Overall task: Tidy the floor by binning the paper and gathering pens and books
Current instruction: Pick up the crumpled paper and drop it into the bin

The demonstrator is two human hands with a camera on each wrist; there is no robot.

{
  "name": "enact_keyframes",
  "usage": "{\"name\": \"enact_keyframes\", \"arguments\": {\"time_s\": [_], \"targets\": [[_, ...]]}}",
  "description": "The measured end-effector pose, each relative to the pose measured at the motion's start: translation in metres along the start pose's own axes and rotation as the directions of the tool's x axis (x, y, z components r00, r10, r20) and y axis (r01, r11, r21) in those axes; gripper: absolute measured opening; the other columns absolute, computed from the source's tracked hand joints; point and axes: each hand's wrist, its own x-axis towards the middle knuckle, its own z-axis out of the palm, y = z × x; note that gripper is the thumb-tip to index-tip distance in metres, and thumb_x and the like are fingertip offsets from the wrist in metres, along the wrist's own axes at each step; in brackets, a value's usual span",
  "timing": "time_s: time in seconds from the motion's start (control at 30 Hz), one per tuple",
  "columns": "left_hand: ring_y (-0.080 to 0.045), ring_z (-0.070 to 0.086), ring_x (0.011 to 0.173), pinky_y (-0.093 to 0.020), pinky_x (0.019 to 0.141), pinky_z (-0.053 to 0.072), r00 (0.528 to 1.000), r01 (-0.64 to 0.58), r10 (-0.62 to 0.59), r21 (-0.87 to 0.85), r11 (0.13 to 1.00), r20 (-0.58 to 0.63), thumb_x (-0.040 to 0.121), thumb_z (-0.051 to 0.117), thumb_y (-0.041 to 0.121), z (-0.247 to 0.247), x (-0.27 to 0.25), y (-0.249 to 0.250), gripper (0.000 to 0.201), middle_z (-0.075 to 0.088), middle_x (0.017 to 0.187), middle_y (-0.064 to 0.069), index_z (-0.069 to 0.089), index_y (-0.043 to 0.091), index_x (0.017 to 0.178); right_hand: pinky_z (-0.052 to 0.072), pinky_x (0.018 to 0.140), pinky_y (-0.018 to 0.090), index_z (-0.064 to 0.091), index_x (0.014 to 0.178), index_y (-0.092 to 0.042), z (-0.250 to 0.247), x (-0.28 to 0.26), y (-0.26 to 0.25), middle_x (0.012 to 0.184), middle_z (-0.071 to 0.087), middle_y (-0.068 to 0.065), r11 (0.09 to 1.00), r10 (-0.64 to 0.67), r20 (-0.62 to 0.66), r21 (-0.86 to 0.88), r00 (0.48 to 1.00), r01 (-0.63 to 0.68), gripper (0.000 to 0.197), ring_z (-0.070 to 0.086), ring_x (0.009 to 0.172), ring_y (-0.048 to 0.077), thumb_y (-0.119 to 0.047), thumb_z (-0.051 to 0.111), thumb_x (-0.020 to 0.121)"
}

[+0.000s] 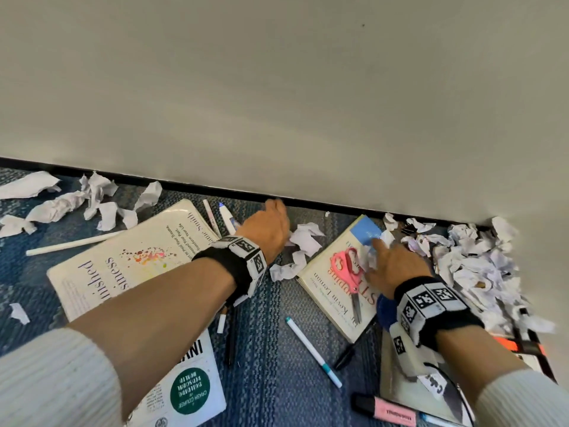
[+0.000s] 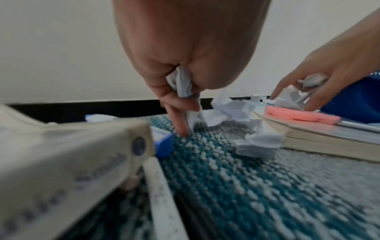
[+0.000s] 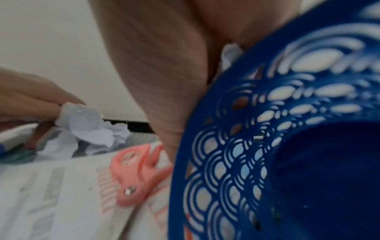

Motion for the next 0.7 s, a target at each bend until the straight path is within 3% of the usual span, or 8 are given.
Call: {"name": "enact_keyframes", "arguments": {"time_s": [0.07,0.17,0.27,0.33,0.47,0.57,0.63,0.7], "targets": [[-0.042,0.063,0.101,-0.046,0.078,0.051,0.997,-0.077,0.078,-0.078,0.994,0.005,0.09,0.045,0.003,0.006,-0.004,0.008,0.081,0.017,0.152,-0.03,-0.003,0.015,0.155,0.048,0.083,0.041,0.032,0.135,-0.02,0.007,0.0,-0.011,0.12,0.052,0.016,0.998,-0.05,-0.014,0.044,0.999,0.051,0.043,0.06,0.104,0.037,-0.032,0.042,0.095],[-0.037,0.059,0.102,-0.039,0.073,0.053,0.955,-0.295,0.295,0.015,0.955,0.028,0.094,0.043,0.028,0.02,-0.016,0.016,0.072,0.017,0.149,-0.024,0.002,0.034,0.153,0.044,0.074,0.04,0.034,0.128,-0.015,0.015,-0.004,-0.024,0.114,0.05,0.017,0.99,-0.118,-0.061,0.073,0.991,0.122,0.033,0.061,0.096,0.038,-0.025,0.038,0.097],[-0.038,0.041,0.118,-0.04,0.074,0.055,0.933,-0.359,0.355,0.168,0.918,0.053,0.091,0.031,0.064,0.037,-0.028,0.014,0.07,0.022,0.146,-0.019,0.015,0.027,0.148,0.045,0.078,0.041,0.04,0.125,-0.015,0.019,-0.006,-0.023,0.112,0.052,0.016,0.982,-0.125,-0.078,0.131,0.989,0.134,0.031,0.059,0.097,0.038,-0.029,0.039,0.098],[-0.036,0.037,0.118,-0.037,0.069,0.053,0.926,-0.376,0.37,0.252,0.892,0.072,0.089,0.029,0.073,0.043,-0.031,0.014,0.076,0.024,0.142,-0.017,0.019,0.021,0.144,0.043,0.078,0.039,0.044,0.12,-0.011,0.015,-0.006,-0.02,0.11,0.055,0.017,0.973,-0.058,-0.12,0.217,0.991,0.083,0.031,0.058,0.097,0.037,-0.03,0.04,0.097],[-0.032,0.044,0.11,-0.033,0.067,0.046,0.936,-0.351,0.345,0.243,0.904,0.07,0.096,0.034,0.06,0.042,-0.022,0.016,0.06,0.033,0.132,-0.015,0.03,0.015,0.135,0.037,0.075,0.035,0.054,0.109,-0.004,-0.006,-0.002,-0.026,0.106,0.054,0.021,0.921,0.061,-0.232,0.388,0.971,0.035,0.034,0.054,0.092,0.036,-0.031,0.042,0.091],[-0.033,0.056,0.103,-0.039,0.072,0.048,0.92,-0.38,0.35,0.19,0.905,0.175,0.103,0.039,0.034,0.038,-0.016,0.013,0.035,0.045,0.125,-0.016,0.034,0.014,0.131,0.037,0.07,0.033,0.059,0.091,-0.003,-0.014,0.006,-0.045,0.099,0.061,0.023,0.934,0.036,-0.254,0.352,0.966,0.058,0.049,0.054,0.086,0.032,-0.049,0.041,0.086],[-0.034,0.062,0.099,-0.04,0.072,0.046,0.911,-0.392,0.353,0.178,0.903,0.214,0.103,0.038,0.026,0.033,-0.015,0.011,0.029,0.055,0.12,-0.015,0.04,0.012,0.129,0.042,0.076,0.035,0.058,0.098,-0.003,-0.01,0.011,-0.06,0.106,0.061,0.023,0.958,0.042,-0.209,0.287,0.977,0.02,0.059,0.058,0.095,0.033,-0.059,0.042,0.088],[-0.033,0.062,0.099,-0.039,0.077,0.048,0.921,-0.371,0.342,0.149,0.917,0.187,0.1,0.041,0.031,0.026,-0.016,0.009,0.03,0.06,0.116,-0.013,0.047,0.011,0.122,0.044,0.086,0.038,0.05,0.115,-0.003,-0.003,0.013,-0.071,0.118,0.056,0.02,0.961,0.06,-0.166,0.275,0.984,-0.013,0.057,0.057,0.108,0.035,-0.054,0.045,0.093]]}}
